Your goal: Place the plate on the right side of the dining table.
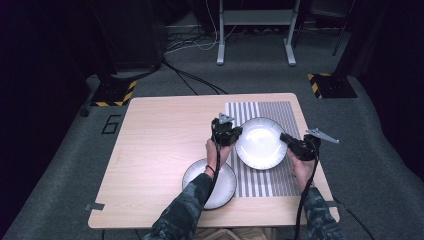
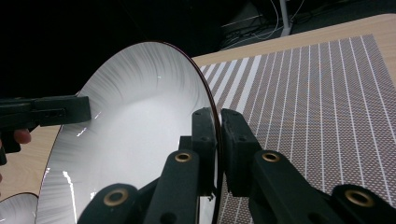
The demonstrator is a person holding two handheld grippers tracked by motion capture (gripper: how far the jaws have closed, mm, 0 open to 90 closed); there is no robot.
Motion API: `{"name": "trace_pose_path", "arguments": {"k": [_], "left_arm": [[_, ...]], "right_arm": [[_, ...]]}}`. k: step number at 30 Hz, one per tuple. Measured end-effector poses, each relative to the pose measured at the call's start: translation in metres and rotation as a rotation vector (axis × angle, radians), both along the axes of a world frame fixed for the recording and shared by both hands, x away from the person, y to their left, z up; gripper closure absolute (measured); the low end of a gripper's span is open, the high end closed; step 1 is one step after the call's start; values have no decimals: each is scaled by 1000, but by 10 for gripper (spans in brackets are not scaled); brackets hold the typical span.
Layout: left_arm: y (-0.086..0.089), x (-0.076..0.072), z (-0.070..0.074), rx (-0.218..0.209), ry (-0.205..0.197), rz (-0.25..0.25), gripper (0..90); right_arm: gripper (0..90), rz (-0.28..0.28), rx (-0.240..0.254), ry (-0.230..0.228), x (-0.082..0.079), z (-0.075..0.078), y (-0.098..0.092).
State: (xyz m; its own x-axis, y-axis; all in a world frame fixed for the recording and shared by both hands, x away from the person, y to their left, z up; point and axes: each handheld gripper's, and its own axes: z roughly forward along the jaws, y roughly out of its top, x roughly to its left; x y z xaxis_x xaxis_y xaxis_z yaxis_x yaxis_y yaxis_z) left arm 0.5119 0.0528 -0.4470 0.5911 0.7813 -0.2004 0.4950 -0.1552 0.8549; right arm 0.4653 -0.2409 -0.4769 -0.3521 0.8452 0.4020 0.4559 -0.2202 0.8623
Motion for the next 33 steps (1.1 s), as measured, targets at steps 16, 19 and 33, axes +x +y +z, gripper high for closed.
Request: {"name": "trace_pose_path", "arguments": {"k": [16,19,33], "left_arm": [[-15,20,-8,46,21,41,838],[-17,23,-9,60,20,49,835],[-27,41,-23,110,68,75,824]], "right_arm": [[844,15,-7,39,28,-10,-10],[842,13,1,47,31,-13,-11],[841,8,-1,95,49,-29,-14]]}}
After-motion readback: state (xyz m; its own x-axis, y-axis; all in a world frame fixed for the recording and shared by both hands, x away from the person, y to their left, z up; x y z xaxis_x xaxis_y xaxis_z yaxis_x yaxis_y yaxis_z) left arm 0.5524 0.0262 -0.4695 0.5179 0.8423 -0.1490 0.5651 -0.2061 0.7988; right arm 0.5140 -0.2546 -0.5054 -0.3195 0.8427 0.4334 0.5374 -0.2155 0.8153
